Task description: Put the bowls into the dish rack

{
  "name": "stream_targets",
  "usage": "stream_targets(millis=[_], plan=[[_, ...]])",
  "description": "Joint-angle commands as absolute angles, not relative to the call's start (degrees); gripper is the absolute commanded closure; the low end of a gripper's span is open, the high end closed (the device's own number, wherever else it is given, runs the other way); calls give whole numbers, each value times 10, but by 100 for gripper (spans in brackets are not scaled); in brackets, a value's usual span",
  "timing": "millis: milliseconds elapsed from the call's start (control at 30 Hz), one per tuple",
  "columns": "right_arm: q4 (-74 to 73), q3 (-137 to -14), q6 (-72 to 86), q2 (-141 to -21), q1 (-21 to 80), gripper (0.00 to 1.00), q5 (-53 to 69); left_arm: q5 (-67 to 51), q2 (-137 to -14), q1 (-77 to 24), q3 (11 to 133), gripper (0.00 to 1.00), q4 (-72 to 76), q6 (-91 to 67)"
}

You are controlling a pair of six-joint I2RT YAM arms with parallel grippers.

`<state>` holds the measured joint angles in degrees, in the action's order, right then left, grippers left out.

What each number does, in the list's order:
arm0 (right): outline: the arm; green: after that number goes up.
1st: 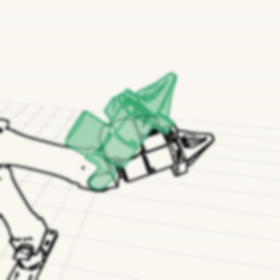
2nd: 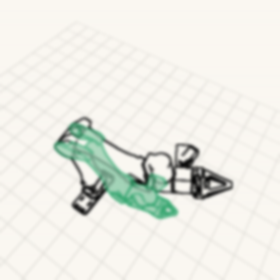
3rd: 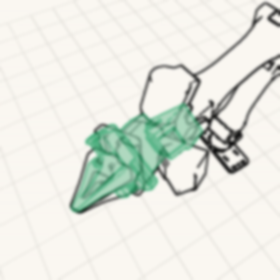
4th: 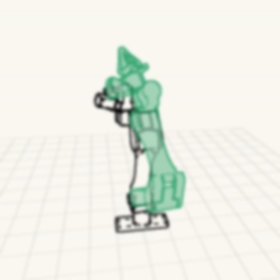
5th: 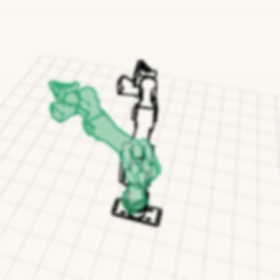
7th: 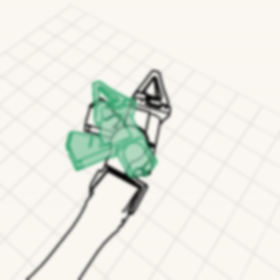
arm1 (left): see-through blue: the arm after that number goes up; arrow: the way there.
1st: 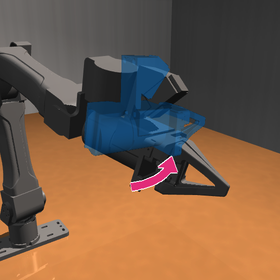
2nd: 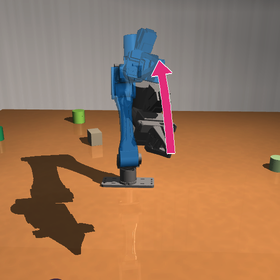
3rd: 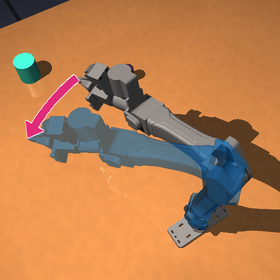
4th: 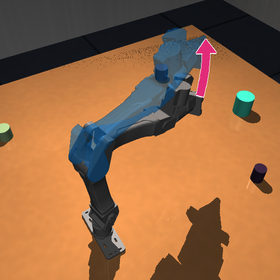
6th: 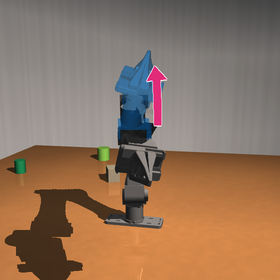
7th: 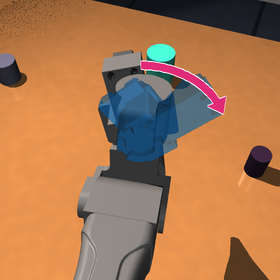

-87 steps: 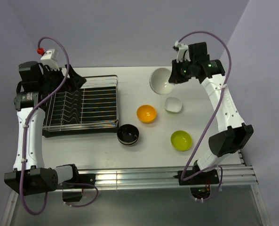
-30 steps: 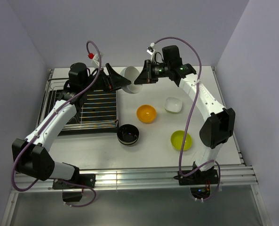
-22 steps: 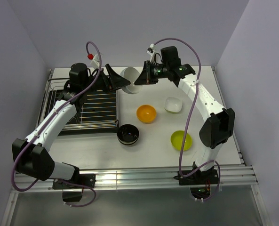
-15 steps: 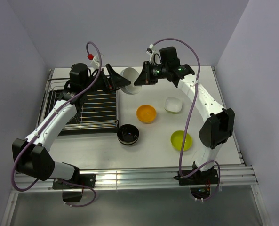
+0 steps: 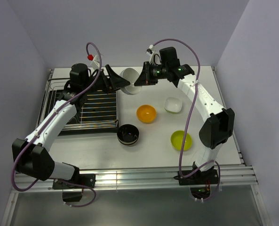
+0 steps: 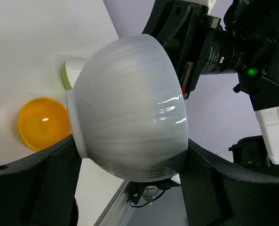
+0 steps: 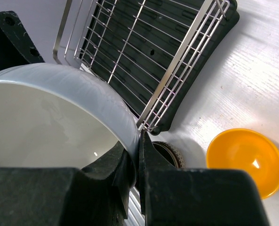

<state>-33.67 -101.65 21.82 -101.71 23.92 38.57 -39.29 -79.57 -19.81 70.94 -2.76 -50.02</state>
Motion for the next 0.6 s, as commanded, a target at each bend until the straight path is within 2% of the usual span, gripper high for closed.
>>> stream_targets(millis=[0,100,133,200,367,400,567], plan=[[-311,-1019,209,-1010,255,100,379,-423,-768,-212,718,97,9,-507],[-316,-1023,208,-1012,255,91,378,-414,-767,-212,721,100,2,-497],[-315,-1022,209,-1013,255,77,380,-410,-767,-210,722,100,-2,-493],[-314,-1021,209,-1013,255,64,384,-403,-768,-208,726,100,-22,-488],[-314,-1022,211,-1014,255,51,389,-392,-764,-193,722,100,-32,-484],[-312,-1023,212,-1013,255,45,390,-387,-762,-190,721,100,-36,-482],[-314,-1024,213,-1011,255,28,392,-376,-758,-165,718,100,-51,-471]])
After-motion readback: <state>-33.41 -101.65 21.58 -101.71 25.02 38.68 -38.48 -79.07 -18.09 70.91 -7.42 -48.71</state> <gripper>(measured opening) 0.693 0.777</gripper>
